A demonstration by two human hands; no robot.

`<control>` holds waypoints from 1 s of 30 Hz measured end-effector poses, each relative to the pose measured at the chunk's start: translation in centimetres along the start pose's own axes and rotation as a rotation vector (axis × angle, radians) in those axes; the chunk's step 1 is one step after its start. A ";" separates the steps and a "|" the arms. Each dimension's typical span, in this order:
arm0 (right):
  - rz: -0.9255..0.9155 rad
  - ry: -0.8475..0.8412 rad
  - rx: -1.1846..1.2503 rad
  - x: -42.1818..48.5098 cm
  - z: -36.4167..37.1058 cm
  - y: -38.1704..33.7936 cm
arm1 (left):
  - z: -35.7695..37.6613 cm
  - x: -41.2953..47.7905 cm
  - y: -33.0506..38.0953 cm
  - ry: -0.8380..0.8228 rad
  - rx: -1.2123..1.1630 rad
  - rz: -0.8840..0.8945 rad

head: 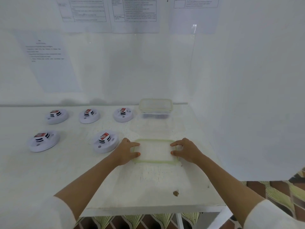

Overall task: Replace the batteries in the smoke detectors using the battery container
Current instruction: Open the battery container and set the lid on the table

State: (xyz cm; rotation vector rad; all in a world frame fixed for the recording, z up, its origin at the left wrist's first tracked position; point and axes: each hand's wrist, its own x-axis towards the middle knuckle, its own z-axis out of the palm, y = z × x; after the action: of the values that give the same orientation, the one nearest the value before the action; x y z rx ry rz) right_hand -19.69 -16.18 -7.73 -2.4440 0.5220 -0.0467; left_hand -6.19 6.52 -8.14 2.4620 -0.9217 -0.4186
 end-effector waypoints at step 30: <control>0.092 0.239 0.837 11.8 -6.3 -2.3 | -6.7 12.2 0.9 0.200 -0.788 -0.252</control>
State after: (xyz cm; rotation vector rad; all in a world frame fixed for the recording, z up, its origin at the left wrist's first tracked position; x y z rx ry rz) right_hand -8.98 -22.69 -2.40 -1.6010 0.5708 -0.4329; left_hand 5.15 -0.15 -3.45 1.8365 -0.2699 -0.4913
